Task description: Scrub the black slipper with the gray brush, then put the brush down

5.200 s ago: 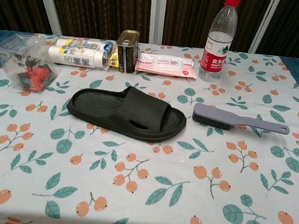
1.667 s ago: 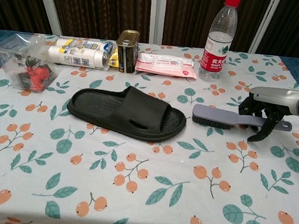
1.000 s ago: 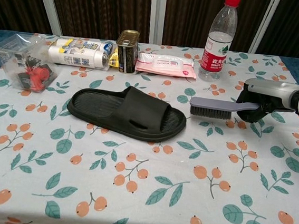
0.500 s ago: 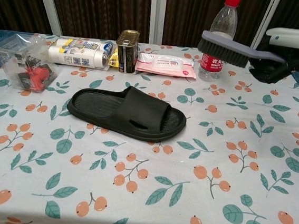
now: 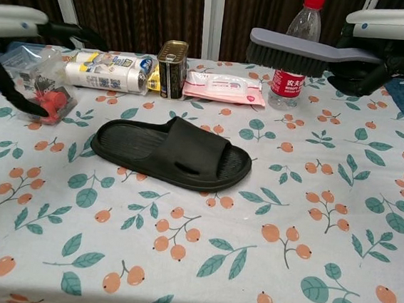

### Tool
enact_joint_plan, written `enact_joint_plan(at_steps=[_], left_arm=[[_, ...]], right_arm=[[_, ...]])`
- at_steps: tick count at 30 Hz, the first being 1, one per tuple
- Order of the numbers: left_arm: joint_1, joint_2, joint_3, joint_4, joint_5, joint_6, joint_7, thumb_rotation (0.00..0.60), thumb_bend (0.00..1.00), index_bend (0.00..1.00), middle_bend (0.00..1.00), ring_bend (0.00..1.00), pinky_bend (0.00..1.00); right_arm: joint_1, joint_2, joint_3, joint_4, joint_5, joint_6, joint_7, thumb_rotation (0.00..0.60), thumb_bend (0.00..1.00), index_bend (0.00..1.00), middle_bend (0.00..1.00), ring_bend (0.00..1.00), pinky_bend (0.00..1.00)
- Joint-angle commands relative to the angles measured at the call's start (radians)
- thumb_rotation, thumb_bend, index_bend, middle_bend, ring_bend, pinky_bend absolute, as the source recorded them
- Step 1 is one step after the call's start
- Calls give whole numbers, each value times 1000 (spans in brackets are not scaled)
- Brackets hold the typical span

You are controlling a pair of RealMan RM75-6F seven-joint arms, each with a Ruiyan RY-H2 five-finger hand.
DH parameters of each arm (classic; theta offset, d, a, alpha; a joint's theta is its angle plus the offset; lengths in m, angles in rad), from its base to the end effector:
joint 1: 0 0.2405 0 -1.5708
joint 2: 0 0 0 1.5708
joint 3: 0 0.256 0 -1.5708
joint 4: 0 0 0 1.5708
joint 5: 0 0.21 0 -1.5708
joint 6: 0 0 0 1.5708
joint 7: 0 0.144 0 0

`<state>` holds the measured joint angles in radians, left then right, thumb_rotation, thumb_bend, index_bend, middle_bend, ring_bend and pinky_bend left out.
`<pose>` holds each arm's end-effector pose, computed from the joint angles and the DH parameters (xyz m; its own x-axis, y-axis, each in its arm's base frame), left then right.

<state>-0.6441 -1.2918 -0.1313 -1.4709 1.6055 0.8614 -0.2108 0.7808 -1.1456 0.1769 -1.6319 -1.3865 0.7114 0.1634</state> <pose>-0.1913 0.3286 0.0436 0.4214 0.3578 0.8333 0.8355 -0.5104 -0.2034 -0.1480 -0.3538 0.0734 0.4104 -0.4154 0.8118 -0.8595 -0.4738 0.1920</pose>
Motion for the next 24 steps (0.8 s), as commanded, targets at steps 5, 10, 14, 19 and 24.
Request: enact_joint_plan(at_steps=[5,10,14,19,24], left_arm=[[-154,-167,-17,164,-143,-207,143,600,161,147,129,89,142],[-193,-232,-16,237,-236,-279,203,600,161,145,129,89,143],[-210,-263,-9,265,-276,-301,225,600,161,145,129,89,144],[-224,-288,0,289,-315,-319,248,600,161,145,130,89,144],[-231,-310,-1,307,-345,-321,237,600,161,206,207,107,149]], right_arm=[[26,-33,-1,1,75,-7,-101,600,618,1000,969,1000,1000],[35,-50,-3,-1,108,-4,-135,600,618,1000,969,1000,1000],[42,-67,-9,12,126,-9,-151,600,618,1000,969,1000,1000],[50,-99,-23,30,130,-16,-167,600,618,1000,969,1000,1000],[66,-160,-38,78,132,-28,-186,600,616,1000,969,1000,1000]])
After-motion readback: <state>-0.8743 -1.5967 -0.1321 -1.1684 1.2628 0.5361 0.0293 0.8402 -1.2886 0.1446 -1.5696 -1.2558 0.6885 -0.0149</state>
